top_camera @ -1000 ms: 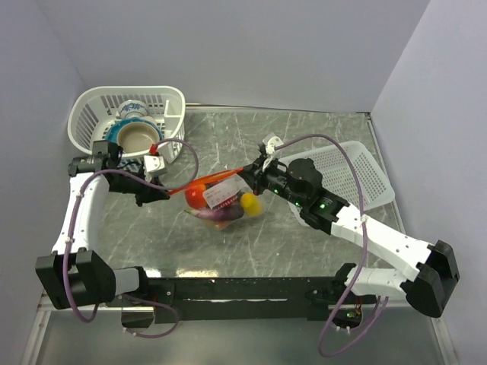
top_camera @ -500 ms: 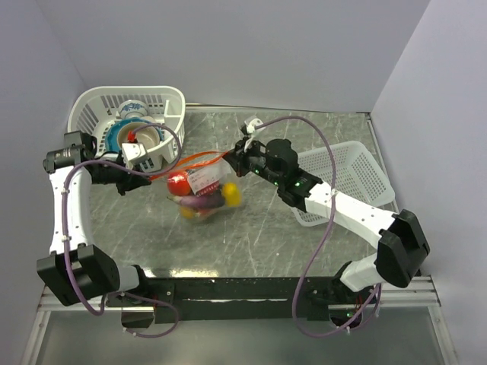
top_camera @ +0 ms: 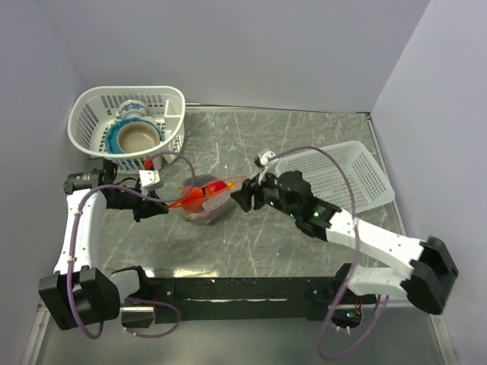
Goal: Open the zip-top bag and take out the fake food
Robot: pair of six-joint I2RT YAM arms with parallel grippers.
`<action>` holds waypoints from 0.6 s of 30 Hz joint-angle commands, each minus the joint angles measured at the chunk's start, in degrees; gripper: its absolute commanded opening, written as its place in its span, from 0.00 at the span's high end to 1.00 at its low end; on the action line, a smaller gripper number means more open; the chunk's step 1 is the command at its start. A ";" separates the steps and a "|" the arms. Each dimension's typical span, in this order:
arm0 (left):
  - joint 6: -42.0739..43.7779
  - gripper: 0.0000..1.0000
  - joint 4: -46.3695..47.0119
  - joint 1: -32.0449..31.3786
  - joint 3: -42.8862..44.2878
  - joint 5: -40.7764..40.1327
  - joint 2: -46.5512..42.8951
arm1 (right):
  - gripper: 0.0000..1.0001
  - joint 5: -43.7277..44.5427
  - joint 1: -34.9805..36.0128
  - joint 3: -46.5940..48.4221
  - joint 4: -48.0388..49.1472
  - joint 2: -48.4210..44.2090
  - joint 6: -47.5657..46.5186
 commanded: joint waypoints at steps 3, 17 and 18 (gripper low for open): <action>-7.19 0.89 -1.21 -8.33 -1.34 9.03 -3.66 | 0.22 8.25 7.40 -1.46 -7.05 -11.97 5.73; -17.22 0.66 2.66 -17.48 3.84 14.58 -2.09 | 0.36 20.11 19.97 -2.27 -9.35 -9.88 9.97; -16.71 0.66 2.31 -17.48 4.11 14.23 -1.65 | 0.36 21.16 20.42 -1.38 -9.34 -9.27 8.48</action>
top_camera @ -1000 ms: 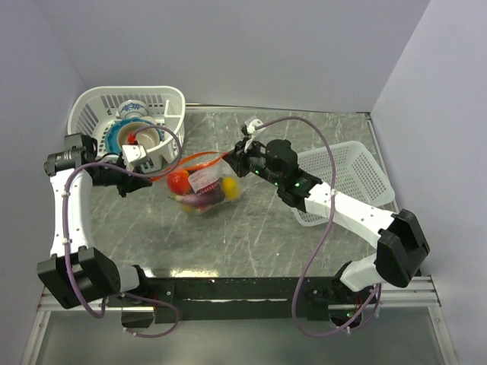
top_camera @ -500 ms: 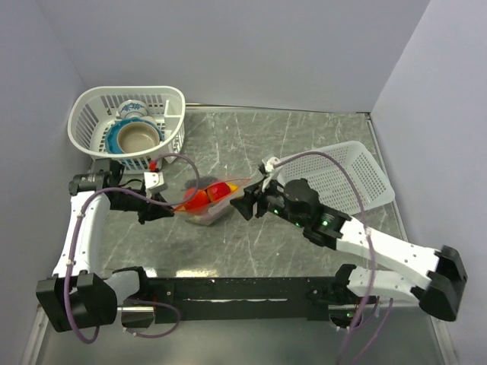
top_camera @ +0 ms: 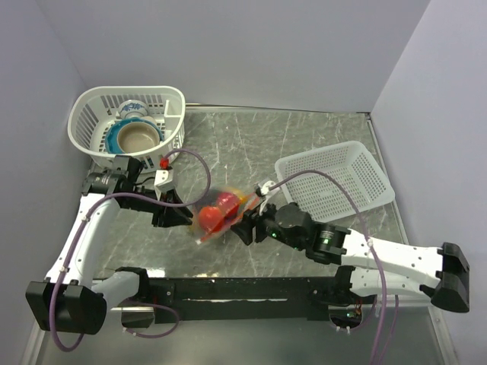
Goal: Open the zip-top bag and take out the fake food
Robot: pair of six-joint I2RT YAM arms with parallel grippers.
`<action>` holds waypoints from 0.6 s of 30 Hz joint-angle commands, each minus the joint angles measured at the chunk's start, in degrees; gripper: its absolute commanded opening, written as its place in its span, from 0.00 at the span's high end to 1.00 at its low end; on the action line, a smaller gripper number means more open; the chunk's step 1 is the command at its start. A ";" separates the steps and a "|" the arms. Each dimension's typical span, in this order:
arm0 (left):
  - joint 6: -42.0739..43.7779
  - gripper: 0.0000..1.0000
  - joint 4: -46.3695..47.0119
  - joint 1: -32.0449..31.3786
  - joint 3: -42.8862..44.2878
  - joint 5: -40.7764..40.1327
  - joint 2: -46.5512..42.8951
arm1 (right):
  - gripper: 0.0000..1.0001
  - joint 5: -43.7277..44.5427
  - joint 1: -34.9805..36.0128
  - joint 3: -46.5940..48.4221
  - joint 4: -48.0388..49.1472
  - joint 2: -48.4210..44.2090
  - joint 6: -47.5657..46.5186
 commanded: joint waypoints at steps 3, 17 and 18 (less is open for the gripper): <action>-0.52 0.67 -0.14 -0.26 3.67 0.91 0.87 | 0.39 8.99 3.35 8.03 0.16 4.82 -4.60; -29.62 0.71 42.23 -4.56 -9.17 -17.19 6.45 | 0.45 12.94 8.80 -2.23 -7.39 -2.28 7.33; -30.31 0.72 42.49 -6.31 -8.64 -19.20 8.49 | 0.45 13.29 9.41 -2.94 -8.70 -3.94 9.25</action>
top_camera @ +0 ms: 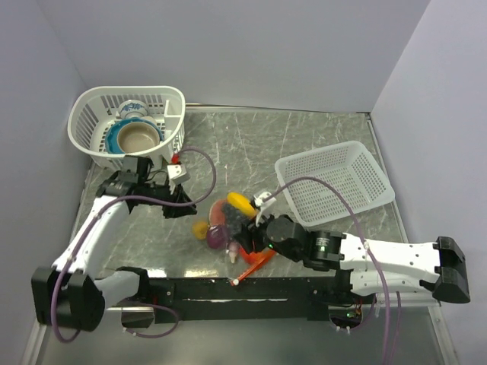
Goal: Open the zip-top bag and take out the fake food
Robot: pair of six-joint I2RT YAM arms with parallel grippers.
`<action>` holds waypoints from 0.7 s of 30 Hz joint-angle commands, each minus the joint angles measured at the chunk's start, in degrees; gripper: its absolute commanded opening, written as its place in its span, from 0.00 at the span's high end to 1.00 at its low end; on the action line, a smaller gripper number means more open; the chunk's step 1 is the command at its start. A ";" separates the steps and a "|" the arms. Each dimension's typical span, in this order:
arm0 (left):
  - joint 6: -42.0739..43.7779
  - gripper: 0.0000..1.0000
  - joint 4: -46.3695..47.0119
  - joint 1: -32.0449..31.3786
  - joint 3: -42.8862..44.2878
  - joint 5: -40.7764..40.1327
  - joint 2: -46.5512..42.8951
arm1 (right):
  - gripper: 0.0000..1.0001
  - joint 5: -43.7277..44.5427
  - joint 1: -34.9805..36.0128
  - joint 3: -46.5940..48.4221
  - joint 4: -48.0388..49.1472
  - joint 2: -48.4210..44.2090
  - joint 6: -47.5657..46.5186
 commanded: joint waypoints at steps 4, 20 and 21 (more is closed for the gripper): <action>-10.83 0.76 14.32 -6.04 3.84 -10.25 14.80 | 0.45 7.01 5.63 -4.46 -8.51 -8.10 11.43; -4.26 0.42 9.51 -9.22 6.47 -8.68 26.57 | 0.38 11.85 11.87 -2.52 -16.17 -5.12 18.99; -3.20 0.34 7.84 -9.30 7.09 -8.06 27.46 | 0.37 12.11 12.05 -2.53 -16.17 -5.03 19.00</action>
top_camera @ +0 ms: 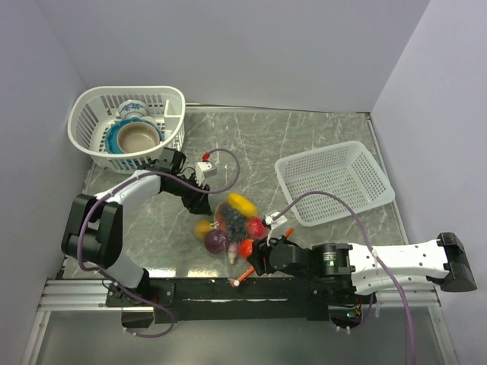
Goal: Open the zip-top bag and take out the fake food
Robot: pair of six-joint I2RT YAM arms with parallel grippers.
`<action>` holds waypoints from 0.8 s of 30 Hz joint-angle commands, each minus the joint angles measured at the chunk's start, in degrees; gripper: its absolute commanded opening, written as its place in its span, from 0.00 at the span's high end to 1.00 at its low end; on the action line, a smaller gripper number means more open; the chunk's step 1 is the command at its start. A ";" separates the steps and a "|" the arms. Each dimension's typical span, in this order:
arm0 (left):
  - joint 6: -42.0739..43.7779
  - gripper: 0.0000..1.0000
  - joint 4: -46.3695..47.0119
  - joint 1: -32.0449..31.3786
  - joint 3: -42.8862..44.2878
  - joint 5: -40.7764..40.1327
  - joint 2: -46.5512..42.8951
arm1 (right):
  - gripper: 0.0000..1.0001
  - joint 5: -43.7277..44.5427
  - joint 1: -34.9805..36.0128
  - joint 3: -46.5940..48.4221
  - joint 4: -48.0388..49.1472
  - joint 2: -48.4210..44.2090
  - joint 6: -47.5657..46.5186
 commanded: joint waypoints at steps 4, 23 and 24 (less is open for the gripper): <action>9.65 0.01 -11.42 -0.63 4.53 6.64 5.60 | 0.37 3.61 1.01 1.71 -0.17 1.03 2.21; 5.60 0.99 -10.63 -3.09 6.46 -7.93 3.24 | 0.36 5.37 1.36 0.92 0.18 0.86 2.04; 5.69 0.99 -10.98 -3.00 6.46 -8.81 2.54 | 0.36 5.72 1.36 0.75 0.27 1.03 2.04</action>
